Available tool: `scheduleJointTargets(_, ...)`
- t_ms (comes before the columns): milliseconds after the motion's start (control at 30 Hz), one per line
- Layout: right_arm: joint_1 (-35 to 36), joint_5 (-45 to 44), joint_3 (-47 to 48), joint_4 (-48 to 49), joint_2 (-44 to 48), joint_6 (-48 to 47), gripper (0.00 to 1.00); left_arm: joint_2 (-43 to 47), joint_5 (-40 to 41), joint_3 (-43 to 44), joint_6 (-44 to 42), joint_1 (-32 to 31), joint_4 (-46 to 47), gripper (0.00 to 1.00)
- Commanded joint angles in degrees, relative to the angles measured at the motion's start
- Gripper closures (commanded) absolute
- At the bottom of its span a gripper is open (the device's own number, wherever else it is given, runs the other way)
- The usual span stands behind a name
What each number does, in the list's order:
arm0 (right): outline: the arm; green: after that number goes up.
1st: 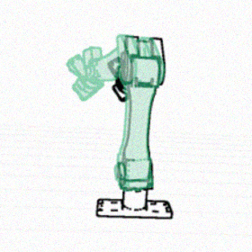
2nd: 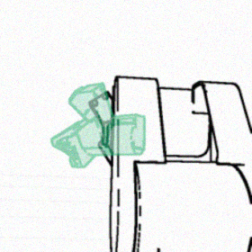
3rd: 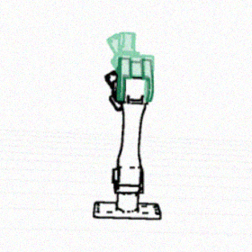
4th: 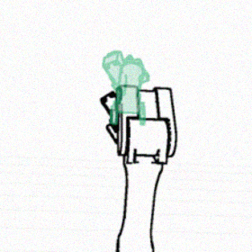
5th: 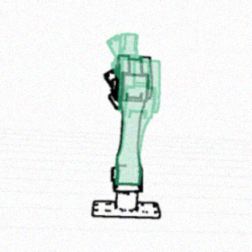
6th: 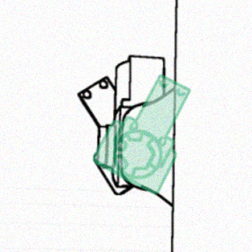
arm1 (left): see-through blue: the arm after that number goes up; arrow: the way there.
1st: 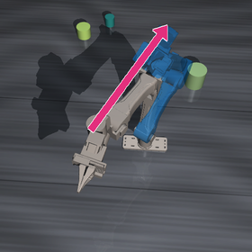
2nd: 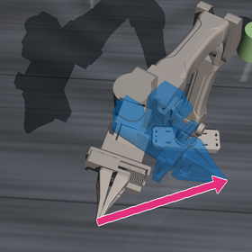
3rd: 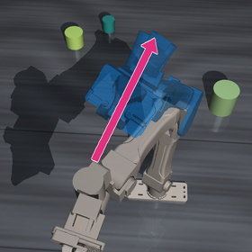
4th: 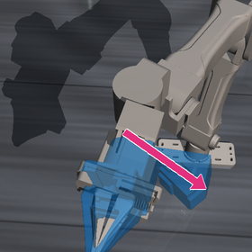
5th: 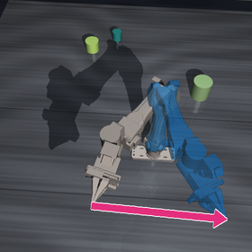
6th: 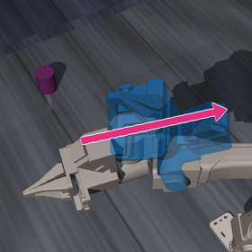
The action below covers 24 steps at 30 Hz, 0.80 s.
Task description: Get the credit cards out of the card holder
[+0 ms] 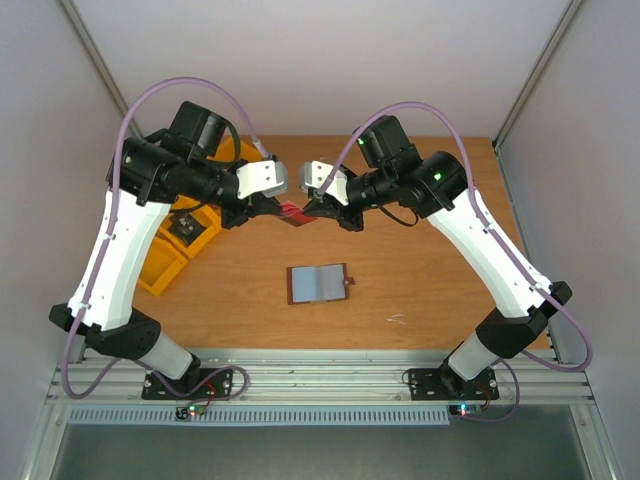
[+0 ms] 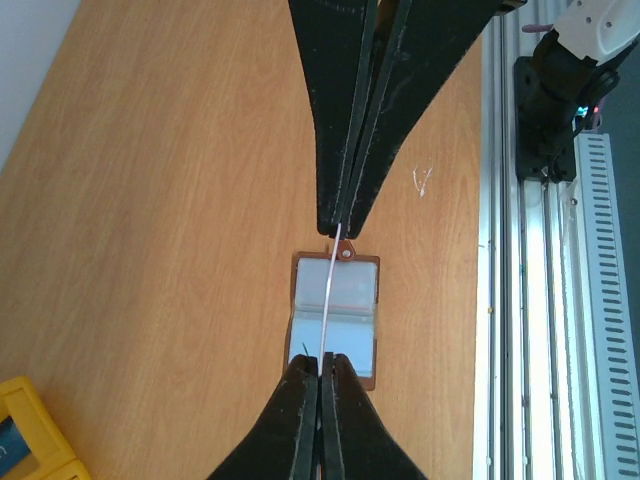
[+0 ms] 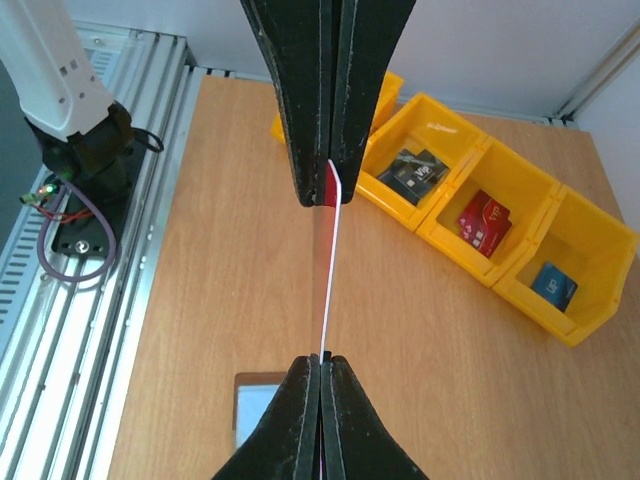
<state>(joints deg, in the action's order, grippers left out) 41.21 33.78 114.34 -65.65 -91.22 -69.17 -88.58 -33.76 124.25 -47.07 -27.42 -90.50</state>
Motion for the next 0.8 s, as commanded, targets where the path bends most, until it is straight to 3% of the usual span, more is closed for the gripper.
scheduleJointTargets(0, 0.56, 0.39, 1.53, 0.28, 0.38, -0.32, 0.98, -0.95, 0.11, 1.18, -0.06, -0.12, 2.57, 1.0)
scheduleJointTargets(33, 0.51, -1.05, 1.15, 1.06, 0.41, 0.57, 0.92, -0.87, 2.7, 0.8, 1.52, -0.1, 4.49, 1.0)
scheduleJointTargets(133, -0.52, -10.72, -1.75, 6.25, 0.85, 5.91, 0.44, -1.45, 20.59, -1.39, 7.8, -0.09, 13.14, 1.0)
scheduleJointTargets(233, -4.69, -16.94, -5.09, 11.7, 2.4, 14.43, 0.03, -2.73, 41.31, -6.45, 4.77, 0.37, 18.1, 1.0)
scheduleJointTargets(333, -9.36, -16.38, -8.83, 15.73, 4.67, 20.1, 0.01, -3.69, 52.44, -13.22, -1.54, 2.77, 23.89, 1.0)
scheduleJointTargets(500, -12.96, -19.66, -14.87, 21.67, 8.29, 24.58, 0.02, -11.38, 62.9, -14.72, -5.35, 10.22, 34.9, 1.0)
scheduleJointTargets(633, -14.95, -18.49, -16.25, 21.95, 9.21, 24.84, 0.01, -17.92, 63.92, -14.29, -6.59, 13.52, 40.19, 1.0)
scheduleJointTargets(767, -15.34, -18.82, -16.2, 21.49, 8.53, 23.77, 0.01, -24.21, 61.95, -12.09, -4.87, 15.76, 37.05, 1.0)
